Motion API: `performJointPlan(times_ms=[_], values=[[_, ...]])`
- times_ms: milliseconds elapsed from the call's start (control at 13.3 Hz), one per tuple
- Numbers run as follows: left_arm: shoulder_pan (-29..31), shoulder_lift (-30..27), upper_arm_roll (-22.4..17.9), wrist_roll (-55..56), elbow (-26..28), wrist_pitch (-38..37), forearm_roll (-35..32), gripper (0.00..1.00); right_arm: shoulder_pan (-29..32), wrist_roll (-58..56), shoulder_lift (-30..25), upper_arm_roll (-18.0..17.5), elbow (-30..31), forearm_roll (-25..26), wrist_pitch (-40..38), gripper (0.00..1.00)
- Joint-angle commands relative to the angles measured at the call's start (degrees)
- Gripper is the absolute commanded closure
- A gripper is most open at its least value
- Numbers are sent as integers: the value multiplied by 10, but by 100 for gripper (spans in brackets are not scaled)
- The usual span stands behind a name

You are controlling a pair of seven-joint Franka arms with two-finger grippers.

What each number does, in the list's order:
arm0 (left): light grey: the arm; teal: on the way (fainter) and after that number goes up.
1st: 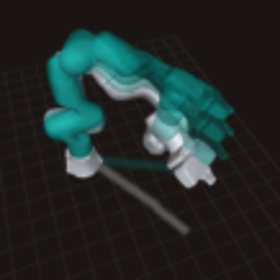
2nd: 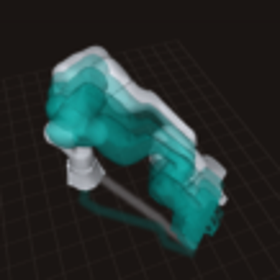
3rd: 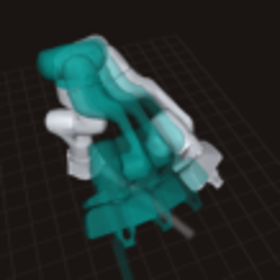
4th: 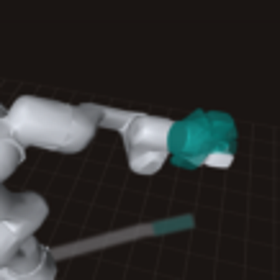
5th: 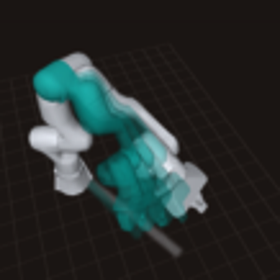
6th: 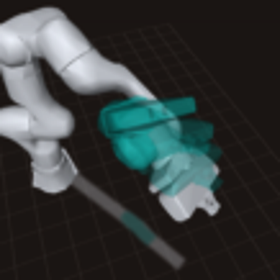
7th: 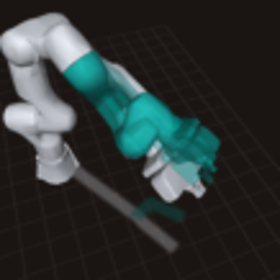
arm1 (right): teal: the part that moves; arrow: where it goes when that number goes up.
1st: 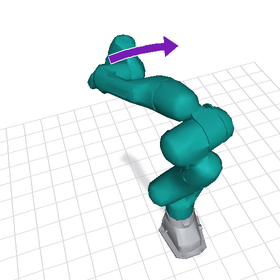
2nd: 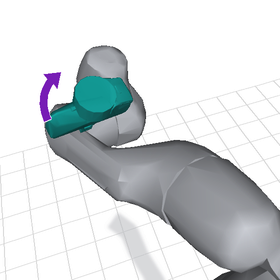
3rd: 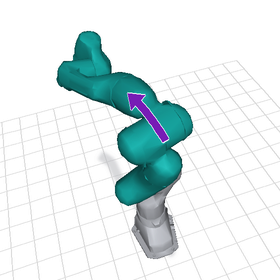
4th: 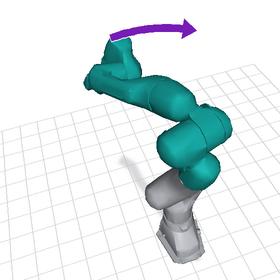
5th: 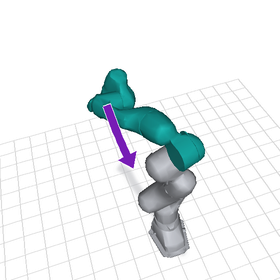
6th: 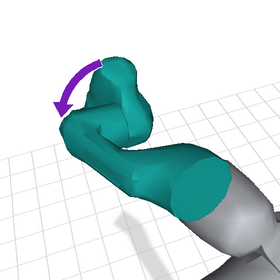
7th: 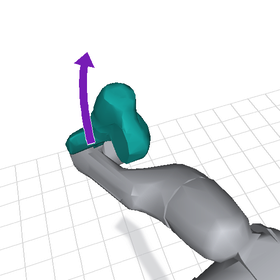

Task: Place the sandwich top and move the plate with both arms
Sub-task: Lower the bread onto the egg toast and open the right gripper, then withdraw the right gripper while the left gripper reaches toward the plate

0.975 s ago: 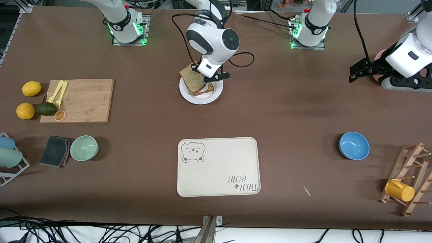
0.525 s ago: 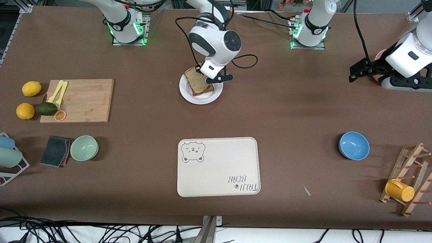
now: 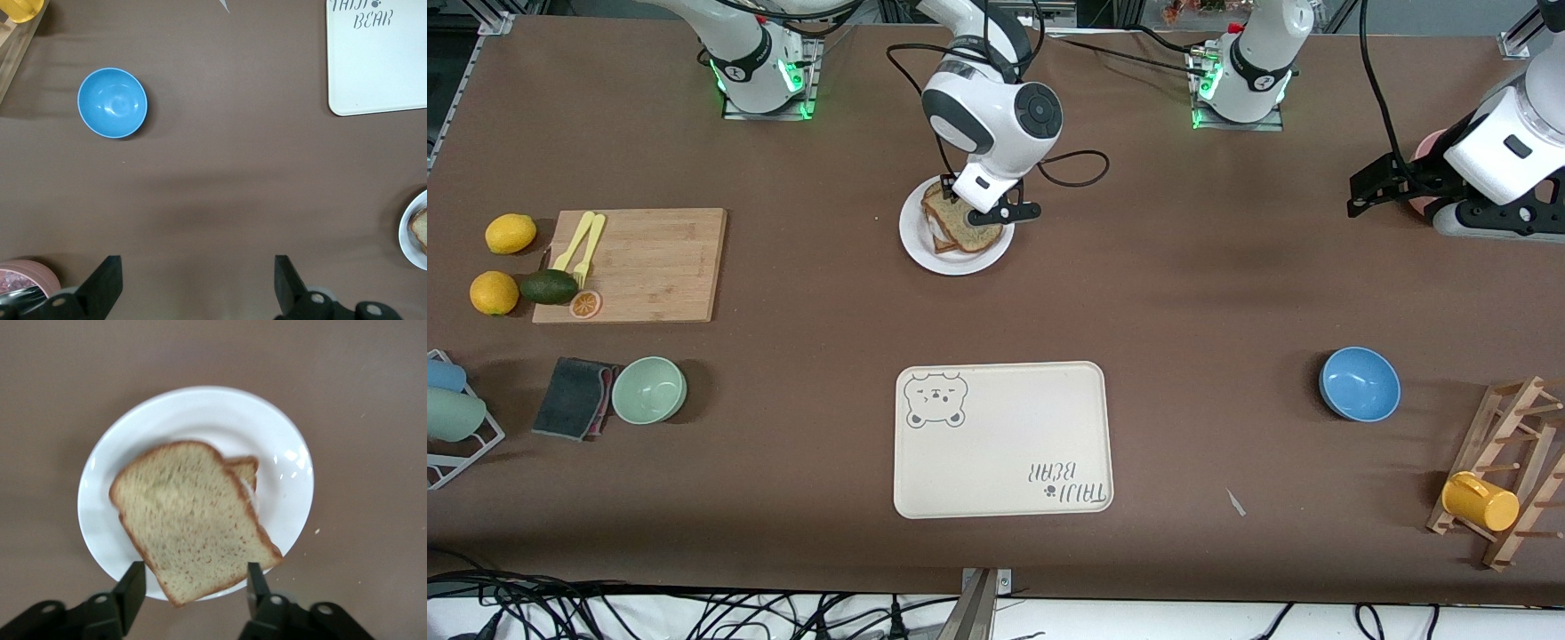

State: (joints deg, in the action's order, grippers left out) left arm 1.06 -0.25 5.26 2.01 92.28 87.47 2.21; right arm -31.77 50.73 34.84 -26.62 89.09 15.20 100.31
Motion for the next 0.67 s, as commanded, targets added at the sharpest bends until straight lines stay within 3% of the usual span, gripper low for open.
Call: performJointPlan(times_ms=[0, 225, 375, 600], values=[[-1, 2, -1, 1, -12, -12, -12, 0, 52, -12, -19, -4, -62, -31, -55, 0], [-10, 8, -1, 1, -11, -50, 3, 0, 92, -17, -66, 0, -69, -34, -60, 0], [-11, 18, 1, -1, -4, -56, 54, 0, 126, -39, -102, 2, -69, -47, -61, 0], [-19, 58, 4, -1, -9, -53, 132, 0, 155, -70, -146, 73, -69, -96, -59, 0]])
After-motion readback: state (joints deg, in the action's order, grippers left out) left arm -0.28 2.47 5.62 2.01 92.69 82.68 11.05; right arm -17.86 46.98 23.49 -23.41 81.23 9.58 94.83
